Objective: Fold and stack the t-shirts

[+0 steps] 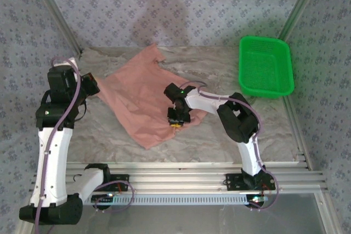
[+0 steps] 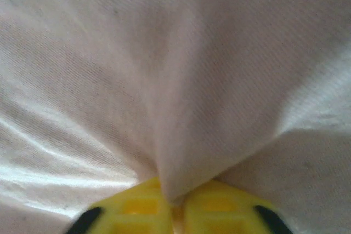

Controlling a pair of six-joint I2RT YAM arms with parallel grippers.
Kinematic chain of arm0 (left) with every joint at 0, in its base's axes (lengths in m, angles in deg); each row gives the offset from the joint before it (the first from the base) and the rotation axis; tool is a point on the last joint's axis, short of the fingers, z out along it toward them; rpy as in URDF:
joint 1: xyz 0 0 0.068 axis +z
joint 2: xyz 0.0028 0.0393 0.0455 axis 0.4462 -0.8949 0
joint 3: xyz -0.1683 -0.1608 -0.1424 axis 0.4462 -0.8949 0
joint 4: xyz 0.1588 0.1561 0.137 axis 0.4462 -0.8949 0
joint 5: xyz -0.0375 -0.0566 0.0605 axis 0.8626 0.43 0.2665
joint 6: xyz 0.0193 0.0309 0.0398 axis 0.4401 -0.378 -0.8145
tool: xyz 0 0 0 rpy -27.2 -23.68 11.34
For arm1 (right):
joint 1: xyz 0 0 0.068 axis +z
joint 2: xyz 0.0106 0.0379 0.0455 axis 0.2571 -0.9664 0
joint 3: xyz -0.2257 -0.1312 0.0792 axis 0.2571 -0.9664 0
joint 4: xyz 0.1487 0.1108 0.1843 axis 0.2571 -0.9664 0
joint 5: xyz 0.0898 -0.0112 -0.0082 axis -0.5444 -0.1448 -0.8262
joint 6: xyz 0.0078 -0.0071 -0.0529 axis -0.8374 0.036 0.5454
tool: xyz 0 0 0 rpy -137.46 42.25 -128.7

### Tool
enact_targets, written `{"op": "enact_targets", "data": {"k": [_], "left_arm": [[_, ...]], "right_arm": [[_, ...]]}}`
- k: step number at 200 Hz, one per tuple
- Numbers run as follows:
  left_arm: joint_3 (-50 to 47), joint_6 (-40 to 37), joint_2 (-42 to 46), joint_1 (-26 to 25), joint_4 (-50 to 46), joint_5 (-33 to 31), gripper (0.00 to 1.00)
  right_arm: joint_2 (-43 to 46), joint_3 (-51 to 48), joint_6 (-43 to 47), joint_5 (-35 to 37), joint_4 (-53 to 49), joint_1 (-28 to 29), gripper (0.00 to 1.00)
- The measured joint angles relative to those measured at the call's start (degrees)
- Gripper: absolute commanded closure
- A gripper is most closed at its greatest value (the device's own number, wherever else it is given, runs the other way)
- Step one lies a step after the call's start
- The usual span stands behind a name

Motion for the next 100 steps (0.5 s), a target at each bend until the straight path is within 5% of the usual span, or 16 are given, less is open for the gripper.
{"op": "enact_targets", "data": {"k": [49,100], "left_arm": [[5.9,-0.9,0.0,0.0,-2.3,0.0,1.0],[11.6,-0.8,0.5,-0.1,-3.0,1.5,1.0]], "right_arm": [[4.0,6.1,4.6,2.4,-7.2,-1.4,1.0],[18.7,16.7,11.1,2.6,-16.0,-6.1,1.0]]}}
